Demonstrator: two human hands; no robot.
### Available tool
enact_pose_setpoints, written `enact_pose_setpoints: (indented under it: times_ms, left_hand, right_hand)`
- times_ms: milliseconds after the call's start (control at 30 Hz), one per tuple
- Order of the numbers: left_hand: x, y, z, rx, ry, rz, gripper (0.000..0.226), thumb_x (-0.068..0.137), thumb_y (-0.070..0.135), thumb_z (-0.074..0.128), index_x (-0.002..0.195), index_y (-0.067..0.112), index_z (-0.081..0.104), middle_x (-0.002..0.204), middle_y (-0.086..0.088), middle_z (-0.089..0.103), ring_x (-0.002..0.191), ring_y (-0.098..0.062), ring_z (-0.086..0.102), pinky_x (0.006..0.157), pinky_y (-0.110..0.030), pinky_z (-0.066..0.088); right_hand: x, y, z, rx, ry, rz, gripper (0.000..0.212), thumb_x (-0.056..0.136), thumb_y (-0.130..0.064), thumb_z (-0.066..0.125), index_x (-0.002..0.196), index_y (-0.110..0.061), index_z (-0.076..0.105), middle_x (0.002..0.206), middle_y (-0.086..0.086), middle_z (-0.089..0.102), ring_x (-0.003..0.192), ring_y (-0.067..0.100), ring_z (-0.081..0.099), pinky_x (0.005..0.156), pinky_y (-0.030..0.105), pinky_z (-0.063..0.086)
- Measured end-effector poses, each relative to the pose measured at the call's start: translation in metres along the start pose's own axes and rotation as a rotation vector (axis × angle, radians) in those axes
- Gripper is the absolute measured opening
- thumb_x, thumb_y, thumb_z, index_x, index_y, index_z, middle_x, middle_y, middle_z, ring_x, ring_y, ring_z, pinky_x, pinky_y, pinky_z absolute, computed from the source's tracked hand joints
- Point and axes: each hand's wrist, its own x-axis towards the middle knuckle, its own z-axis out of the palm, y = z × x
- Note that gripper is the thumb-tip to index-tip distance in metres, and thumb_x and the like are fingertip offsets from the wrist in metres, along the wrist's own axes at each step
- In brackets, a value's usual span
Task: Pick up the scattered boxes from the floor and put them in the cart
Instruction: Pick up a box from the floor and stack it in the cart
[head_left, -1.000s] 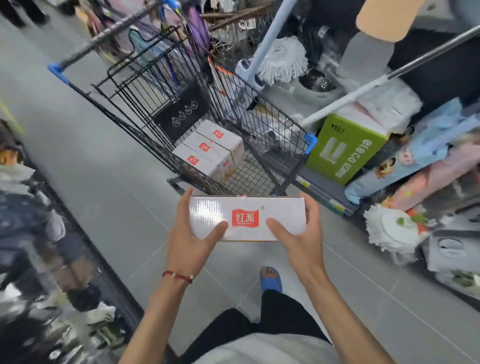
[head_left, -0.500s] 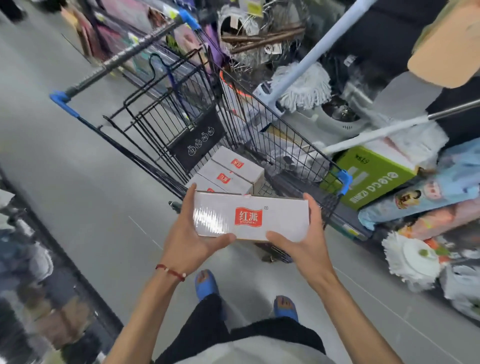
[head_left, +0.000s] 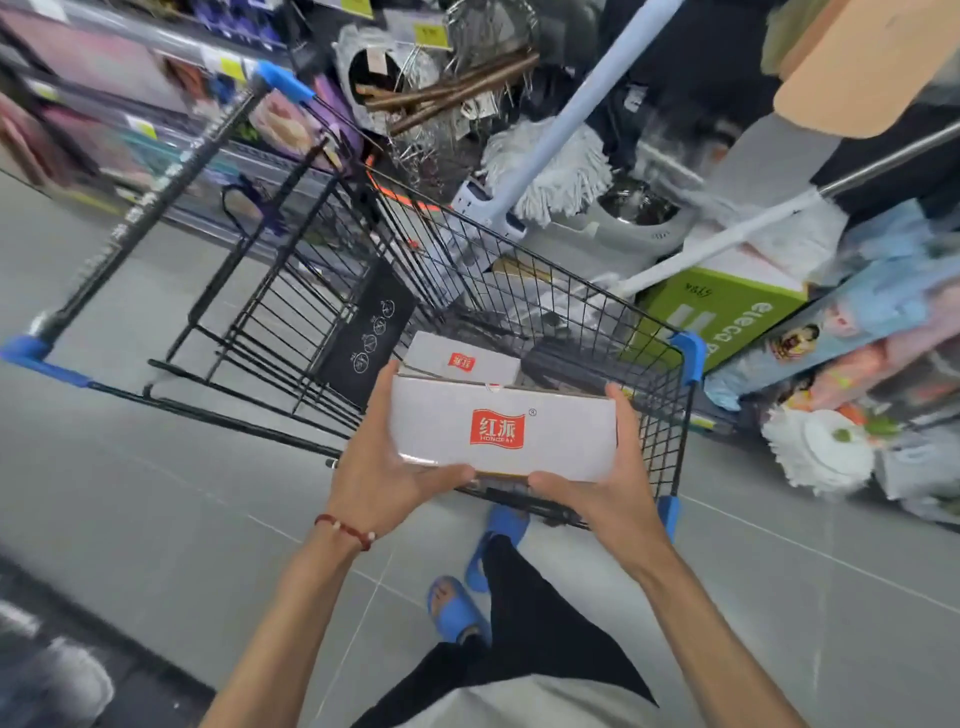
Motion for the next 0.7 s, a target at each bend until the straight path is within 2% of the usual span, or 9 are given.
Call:
enact_pose_setpoints:
  times_ms: [67, 100, 200, 300, 400, 467, 533, 600, 700]
  left_hand:
    - [0.021, 0.001, 0.001, 0.032, -0.013, -0.001, 0.129, 0.056, 0.043, 0.095, 0.154, 0.041, 0.012, 0.117, 0.045, 0.039, 0.100, 0.026, 0.047, 0.075, 0.007, 0.033]
    - [0.032, 0.002, 0.001, 0.042, -0.020, -0.012, 0.129, 0.056, 0.044, 0.095, 0.154, 0.039, 0.011, 0.118, 0.043, 0.040, 0.102, 0.023, 0.048, 0.078, 0.004, 0.035]
    - [0.069, 0.000, 0.003, 0.075, -0.043, -0.053, 0.133, 0.056, 0.046, 0.094, 0.156, 0.036, 0.007, 0.128, 0.025, 0.049, 0.117, -0.004, 0.053, 0.089, -0.017, 0.043]
    - [0.107, -0.001, 0.008, 0.087, -0.061, -0.080, 0.134, 0.058, 0.043, 0.095, 0.157, 0.036, 0.006, 0.125, 0.032, 0.045, 0.118, -0.002, 0.048, 0.090, -0.008, 0.037]
    - [0.139, -0.002, 0.011, 0.097, -0.076, -0.097, 0.135, 0.058, 0.043, 0.095, 0.157, 0.039, 0.004, 0.120, 0.043, 0.038, 0.119, -0.001, 0.047, 0.096, -0.019, 0.037]
    - [0.159, -0.005, 0.012, 0.091, -0.100, -0.113, 0.135, 0.058, 0.043, 0.095, 0.158, 0.039, 0.005, 0.128, 0.032, 0.046, 0.119, -0.005, 0.051, 0.098, -0.022, 0.038]
    - [0.179, -0.011, 0.014, 0.097, -0.113, -0.130, 0.135, 0.057, 0.043, 0.095, 0.158, 0.038, 0.005, 0.132, 0.020, 0.049, 0.119, -0.007, 0.052, 0.098, -0.022, 0.038]
    - [0.199, -0.016, 0.016, 0.113, -0.131, -0.136, 0.136, 0.056, 0.044, 0.095, 0.158, 0.037, 0.005, 0.133, 0.020, 0.047, 0.118, -0.005, 0.050, 0.100, -0.022, 0.037]
    - [0.232, -0.029, 0.022, 0.105, -0.172, -0.155, 0.133, 0.055, 0.038, 0.096, 0.157, 0.039, 0.009, 0.131, 0.018, 0.048, 0.118, -0.008, 0.051, 0.102, -0.025, 0.039]
  right_hand:
    - [0.020, -0.001, 0.003, 0.015, 0.001, 0.012, 0.123, 0.065, -0.004, 0.096, 0.154, -0.045, 0.021, 0.136, -0.022, 0.054, 0.122, -0.012, 0.053, 0.098, 0.015, 0.050]
    - [0.031, 0.000, 0.004, 0.028, -0.002, 0.017, 0.123, 0.066, -0.002, 0.095, 0.154, -0.044, 0.021, 0.135, -0.021, 0.055, 0.121, -0.012, 0.054, 0.097, 0.014, 0.050]
    - [0.066, 0.000, 0.005, 0.045, -0.012, 0.053, 0.126, 0.065, -0.002, 0.096, 0.157, -0.042, 0.019, 0.138, -0.019, 0.056, 0.126, -0.007, 0.054, 0.105, 0.023, 0.048]
    - [0.100, -0.001, 0.007, 0.056, 0.000, 0.085, 0.128, 0.066, -0.004, 0.096, 0.161, -0.035, 0.017, 0.140, -0.018, 0.056, 0.127, -0.006, 0.053, 0.108, 0.025, 0.048]
    - [0.128, -0.005, 0.008, 0.085, 0.013, 0.113, 0.125, 0.067, -0.002, 0.095, 0.161, -0.033, 0.018, 0.137, -0.024, 0.053, 0.123, -0.014, 0.051, 0.105, 0.019, 0.048]
    - [0.145, -0.006, 0.010, 0.087, 0.010, 0.128, 0.122, 0.069, -0.002, 0.094, 0.160, -0.034, 0.018, 0.134, -0.026, 0.053, 0.118, -0.020, 0.052, 0.099, 0.013, 0.050]
    - [0.161, -0.002, 0.013, 0.073, 0.019, 0.149, 0.126, 0.068, -0.006, 0.095, 0.161, -0.037, 0.016, 0.137, -0.024, 0.052, 0.123, -0.012, 0.052, 0.106, 0.023, 0.050]
    - [0.177, 0.002, 0.018, 0.055, 0.041, 0.162, 0.129, 0.066, -0.011, 0.098, 0.159, -0.042, 0.015, 0.142, -0.018, 0.051, 0.132, 0.000, 0.050, 0.115, 0.039, 0.046]
    - [0.201, 0.014, 0.027, 0.037, 0.071, 0.173, 0.124, 0.064, -0.016, 0.099, 0.153, -0.048, 0.019, 0.143, -0.014, 0.050, 0.134, 0.006, 0.049, 0.117, 0.046, 0.043]
